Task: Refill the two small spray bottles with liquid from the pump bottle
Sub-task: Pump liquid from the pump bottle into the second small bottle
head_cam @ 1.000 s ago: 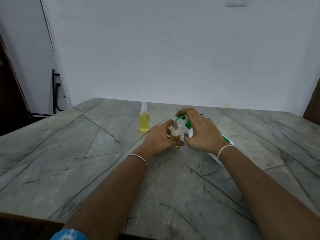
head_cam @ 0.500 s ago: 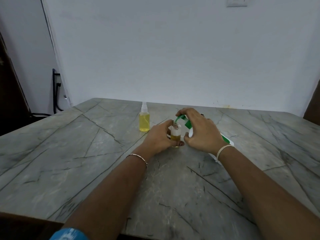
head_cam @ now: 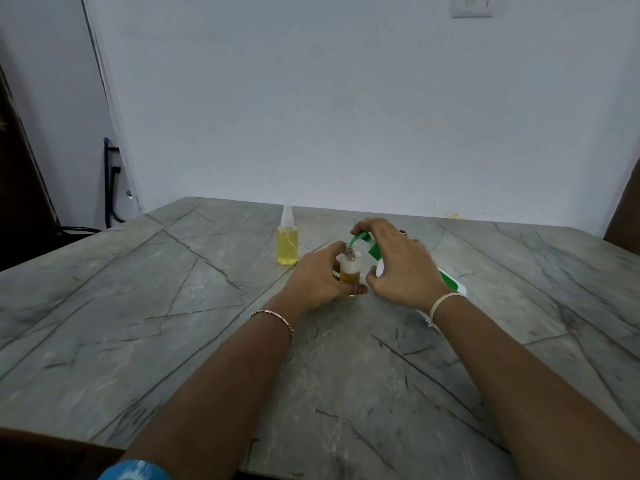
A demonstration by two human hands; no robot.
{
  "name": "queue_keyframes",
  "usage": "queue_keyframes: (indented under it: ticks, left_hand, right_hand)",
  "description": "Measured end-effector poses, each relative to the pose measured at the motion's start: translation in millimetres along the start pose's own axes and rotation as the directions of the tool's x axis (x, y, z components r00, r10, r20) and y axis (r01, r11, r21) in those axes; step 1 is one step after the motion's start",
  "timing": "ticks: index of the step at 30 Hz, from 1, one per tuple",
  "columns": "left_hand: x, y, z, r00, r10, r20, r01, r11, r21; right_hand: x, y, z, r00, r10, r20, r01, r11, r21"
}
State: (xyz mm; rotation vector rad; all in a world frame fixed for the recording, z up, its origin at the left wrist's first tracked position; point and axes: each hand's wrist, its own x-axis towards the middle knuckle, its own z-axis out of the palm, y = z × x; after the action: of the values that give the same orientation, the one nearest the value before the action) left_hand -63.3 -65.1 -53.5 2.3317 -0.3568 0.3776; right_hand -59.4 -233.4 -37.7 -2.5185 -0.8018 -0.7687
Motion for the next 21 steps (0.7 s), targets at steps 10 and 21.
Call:
queue_keyframes:
  ticks: [10, 21]
  left_hand:
    - [-2.2, 2.9, -1.8, 1.0, 0.006, -0.002, -0.006, 1.0, 0.026]
    - [-1.7, 3.4, -2.4, 1.0, 0.001, 0.012, -0.002, 0.999, 0.033]
  right_hand:
    - [0.9, -0.3, -1.4, 1.0, 0.007, 0.004, -0.007, 1.0, -0.002]
    - [1.2, -2.6, -1.4, 1.0, -0.019, -0.007, 0.019, 1.0, -0.01]
